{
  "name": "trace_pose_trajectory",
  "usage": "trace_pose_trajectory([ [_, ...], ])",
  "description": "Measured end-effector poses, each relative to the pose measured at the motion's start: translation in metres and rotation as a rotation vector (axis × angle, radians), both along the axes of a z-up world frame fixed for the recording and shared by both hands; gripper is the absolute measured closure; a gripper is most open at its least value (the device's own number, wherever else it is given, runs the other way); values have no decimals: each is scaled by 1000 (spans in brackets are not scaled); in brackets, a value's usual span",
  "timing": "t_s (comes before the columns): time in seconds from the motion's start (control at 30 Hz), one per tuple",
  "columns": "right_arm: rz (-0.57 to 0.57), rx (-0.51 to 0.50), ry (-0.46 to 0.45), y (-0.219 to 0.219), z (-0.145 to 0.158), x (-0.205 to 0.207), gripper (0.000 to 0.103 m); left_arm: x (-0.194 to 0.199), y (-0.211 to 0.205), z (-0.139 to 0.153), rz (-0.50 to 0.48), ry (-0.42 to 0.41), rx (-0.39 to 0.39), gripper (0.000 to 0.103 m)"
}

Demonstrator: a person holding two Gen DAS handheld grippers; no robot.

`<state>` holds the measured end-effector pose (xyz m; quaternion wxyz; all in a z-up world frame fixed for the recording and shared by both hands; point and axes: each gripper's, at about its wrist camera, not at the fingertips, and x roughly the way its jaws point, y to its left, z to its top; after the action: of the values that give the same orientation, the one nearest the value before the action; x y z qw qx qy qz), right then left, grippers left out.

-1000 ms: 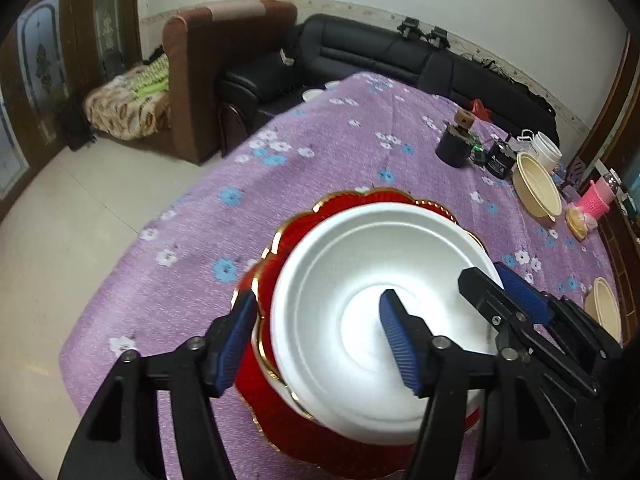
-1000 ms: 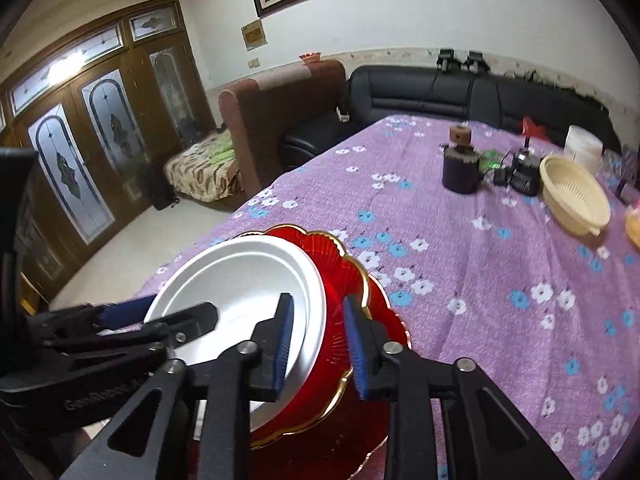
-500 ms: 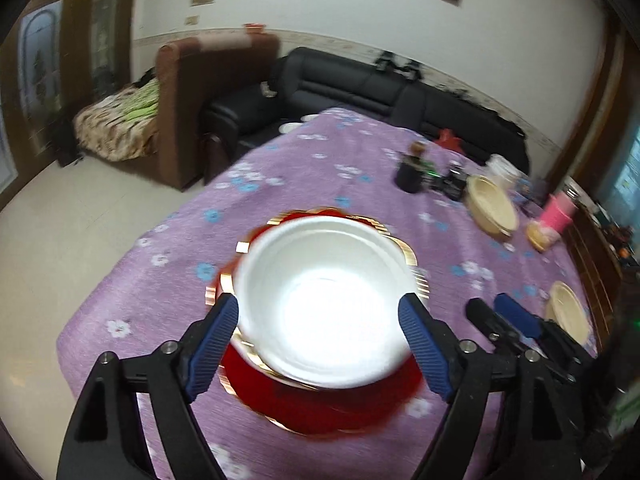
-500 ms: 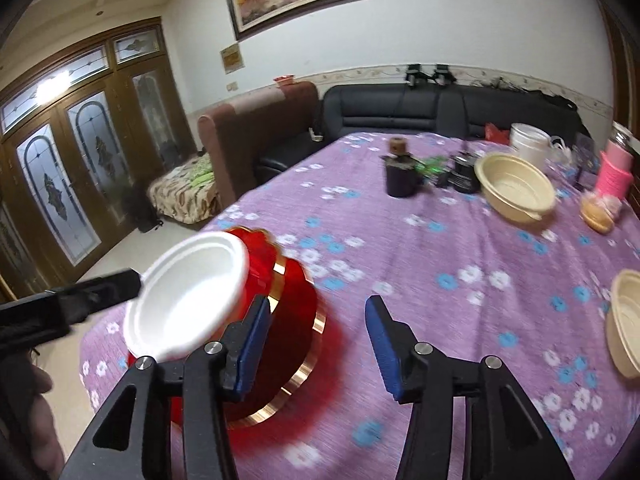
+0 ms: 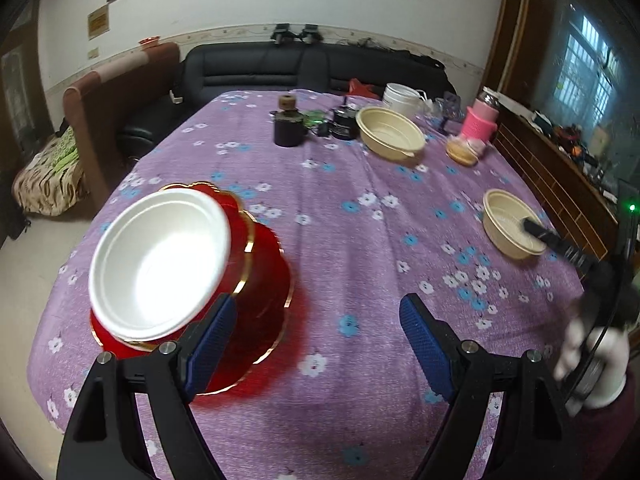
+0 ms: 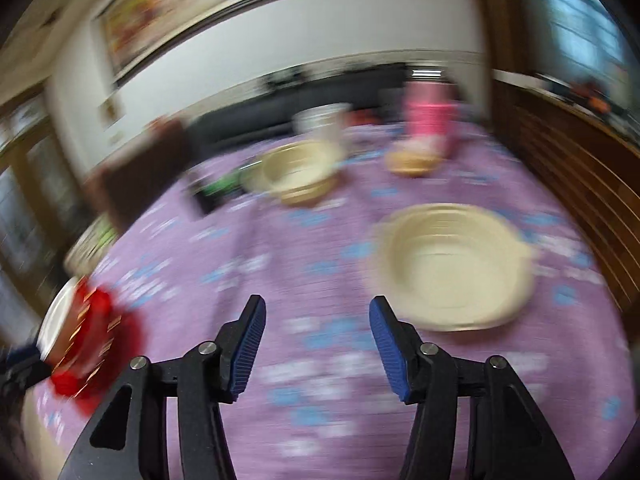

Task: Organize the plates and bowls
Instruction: 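Withdraw the left tool and move it toward the large beige plastic bowl, then grasp the beige plastic bowl rim with the left tool and lift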

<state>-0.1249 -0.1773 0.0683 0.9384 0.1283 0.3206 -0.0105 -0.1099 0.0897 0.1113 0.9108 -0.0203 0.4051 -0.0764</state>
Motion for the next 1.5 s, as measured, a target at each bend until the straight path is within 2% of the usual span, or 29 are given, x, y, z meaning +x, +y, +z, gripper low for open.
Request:
trace_pose_trajectory([
  [0.1, -211, 86, 38, -68, -8, -6, 44, 5, -10, -4, -10, 11, -5, 20],
  [0.17, -291, 130, 78, -95, -16, -2, 44, 8, -19, -8, -22, 23, -6, 20],
  [0.33, -321, 216, 171, -121, -43, 34, 44, 10, -34, -13, -51, 55, 4, 20],
  [0.37, -308, 232, 173, -122, -48, 41, 55, 10, -35, -13, -49, 54, 11, 20],
  [0.4, -293, 239, 173, -120, -52, 46, 75, 10, -36, -13, -46, 52, 16, 20],
  [0.43, -283, 233, 181, -118, -54, 50, 80, 11, -37, -14, -42, 51, 20, 20],
  [0.57, -143, 252, 161, -92, -54, 58, 87, 22, -39, -18, -30, 66, 16, 20],
  [0.63, -42, 240, 154, -71, -50, 59, 88, 29, -42, -24, -34, 87, -1, 20],
  [0.77, 227, 240, 154, -22, -45, 57, 87, 47, -53, -40, -42, 139, -32, 20],
  [0.87, 338, 188, 152, 8, -49, 52, 87, 59, -68, -57, -64, 183, -37, 20],
  [0.97, 364, 138, 168, 21, -57, 49, 86, 69, -83, -71, -84, 219, -35, 21],
  [1.13, 359, 158, 181, 14, -61, 51, 82, 88, -97, -86, -77, 250, -53, 22],
  [1.2, 355, 155, 177, 11, -62, 48, 80, 90, -98, -88, -71, 244, -48, 32],
  [1.27, 359, 155, 186, 11, -63, 46, 78, 94, -100, -91, -71, 252, -32, 56],
  [1.3, 360, 155, 190, 11, -63, 47, 78, 96, -101, -94, -75, 264, -26, 60],
  [1.5, 352, 136, 191, 16, -64, 43, 76, 99, -102, -96, -63, 256, -34, 62],
])
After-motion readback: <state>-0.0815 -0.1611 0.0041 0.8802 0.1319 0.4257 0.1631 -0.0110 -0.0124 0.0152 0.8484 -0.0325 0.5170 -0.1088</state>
